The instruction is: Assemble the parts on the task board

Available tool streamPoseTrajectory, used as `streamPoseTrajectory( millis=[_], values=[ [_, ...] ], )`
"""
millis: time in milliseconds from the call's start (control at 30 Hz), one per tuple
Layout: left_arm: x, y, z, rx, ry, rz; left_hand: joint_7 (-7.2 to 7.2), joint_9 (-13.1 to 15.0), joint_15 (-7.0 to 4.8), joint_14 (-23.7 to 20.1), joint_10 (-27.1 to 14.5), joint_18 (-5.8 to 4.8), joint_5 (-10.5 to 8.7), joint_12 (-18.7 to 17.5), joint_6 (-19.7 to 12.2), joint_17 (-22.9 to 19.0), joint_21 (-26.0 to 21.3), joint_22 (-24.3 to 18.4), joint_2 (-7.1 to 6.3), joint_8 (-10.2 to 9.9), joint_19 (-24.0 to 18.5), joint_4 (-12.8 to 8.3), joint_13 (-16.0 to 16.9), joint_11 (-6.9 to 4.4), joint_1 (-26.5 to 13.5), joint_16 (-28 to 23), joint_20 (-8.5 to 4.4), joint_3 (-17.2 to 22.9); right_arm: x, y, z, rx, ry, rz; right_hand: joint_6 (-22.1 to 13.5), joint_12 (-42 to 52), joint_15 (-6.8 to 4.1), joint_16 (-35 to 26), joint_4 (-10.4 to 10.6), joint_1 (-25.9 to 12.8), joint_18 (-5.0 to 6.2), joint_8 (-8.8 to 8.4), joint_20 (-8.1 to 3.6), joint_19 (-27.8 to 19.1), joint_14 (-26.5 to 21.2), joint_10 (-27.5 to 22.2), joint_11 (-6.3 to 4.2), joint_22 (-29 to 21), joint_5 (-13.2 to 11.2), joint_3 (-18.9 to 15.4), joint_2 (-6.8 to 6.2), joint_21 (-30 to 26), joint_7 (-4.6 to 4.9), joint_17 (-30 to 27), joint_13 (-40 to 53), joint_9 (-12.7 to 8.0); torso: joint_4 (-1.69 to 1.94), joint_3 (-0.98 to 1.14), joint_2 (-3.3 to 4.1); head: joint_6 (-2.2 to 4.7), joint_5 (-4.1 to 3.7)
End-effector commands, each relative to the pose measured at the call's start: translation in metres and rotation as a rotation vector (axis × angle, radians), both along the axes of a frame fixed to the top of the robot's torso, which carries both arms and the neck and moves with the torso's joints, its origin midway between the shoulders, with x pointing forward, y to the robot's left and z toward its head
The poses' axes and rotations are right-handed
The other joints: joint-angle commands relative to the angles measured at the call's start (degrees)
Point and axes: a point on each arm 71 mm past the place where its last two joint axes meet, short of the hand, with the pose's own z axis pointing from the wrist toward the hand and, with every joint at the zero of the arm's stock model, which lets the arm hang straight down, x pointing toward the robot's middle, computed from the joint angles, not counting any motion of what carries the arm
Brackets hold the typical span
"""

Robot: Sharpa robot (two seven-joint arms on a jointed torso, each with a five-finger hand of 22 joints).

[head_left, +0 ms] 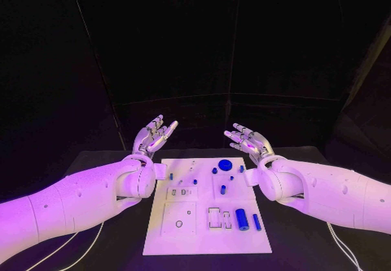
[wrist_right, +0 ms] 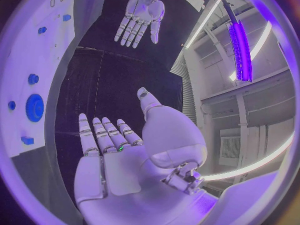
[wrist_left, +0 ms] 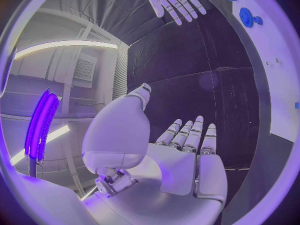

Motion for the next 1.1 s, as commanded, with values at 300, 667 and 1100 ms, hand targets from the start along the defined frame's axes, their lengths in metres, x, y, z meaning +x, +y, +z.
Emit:
streamPoseTrajectory(
  millis=[300, 667, 1100],
  values=[
    [0.000, -0.004, 0.005, -0.031, -0.049, -0.056, 3.54, 0.12, 0.21, 0.80, 0.76, 1.53, 0.20, 0.34, 0.83, 0.15, 0.27, 0.11, 0.42, 0.39, 0.14, 0.38, 0.12, 0.57, 0.82, 0.31, 0.74, 0.17, 0.010, 0.013, 0.000, -0.038, 0.041, 0.264, 30.84, 7.18, -2.26, 7.69, -9.12, 12.50, 6.17, 5.64, 0.06, 23.01, 35.05, 34.18, -0.89, 3.44, -1.98, 1.56, -1.37, 7.86, 6.71, 2.40, 1.98, 2.67, -0.01, 0.00, 0.00, 0.00, 0.00],
    [-0.009, 0.013, 0.010, -0.051, -0.026, -0.074, 5.13, 0.51, 1.36, 8.87, 4.79, 2.24, 0.16, 0.89, 4.20, 1.38, 1.79, 1.08, 1.72, 0.95, 4.50, 0.09, 0.53, 2.24, 2.21, 2.12, 1.35, 0.54, 0.030, -0.021, 0.029, -0.585, -0.299, 0.212, 40.67, 6.33, -6.36, 8.69, -13.19, 13.22, 6.57, 5.04, -3.61, 31.82, 48.19, 44.36, -4.00, 5.27, -2.31, 4.70, -2.33, 13.59, 4.41, 3.53, 1.85, 2.29, 0.71, -0.11, 2.28, -0.01, -0.35],
    [-0.028, 0.016, 0.022, -0.059, -0.012, -0.102, 6.44, 2.94, 0.54, 34.87, 36.68, 2.70, 0.16, 7.96, 27.70, 4.66, 15.73, 7.52, 2.81, 6.45, 37.64, -2.25, 3.01, 3.37, 6.35, 10.51, 0.80, -0.42, 0.032, -0.012, 0.054, -0.953, -0.414, 0.303, 45.17, 4.33, -11.84, 19.53, -12.75, 12.12, 6.35, 3.51, -10.10, 42.31, 66.64, 52.54, -7.24, 14.66, -1.13, 4.84, -5.35, 30.28, 2.43, 11.41, 2.05, 2.25, 1.57, -0.22, 6.29, 1.11, -0.95]
  ],
)
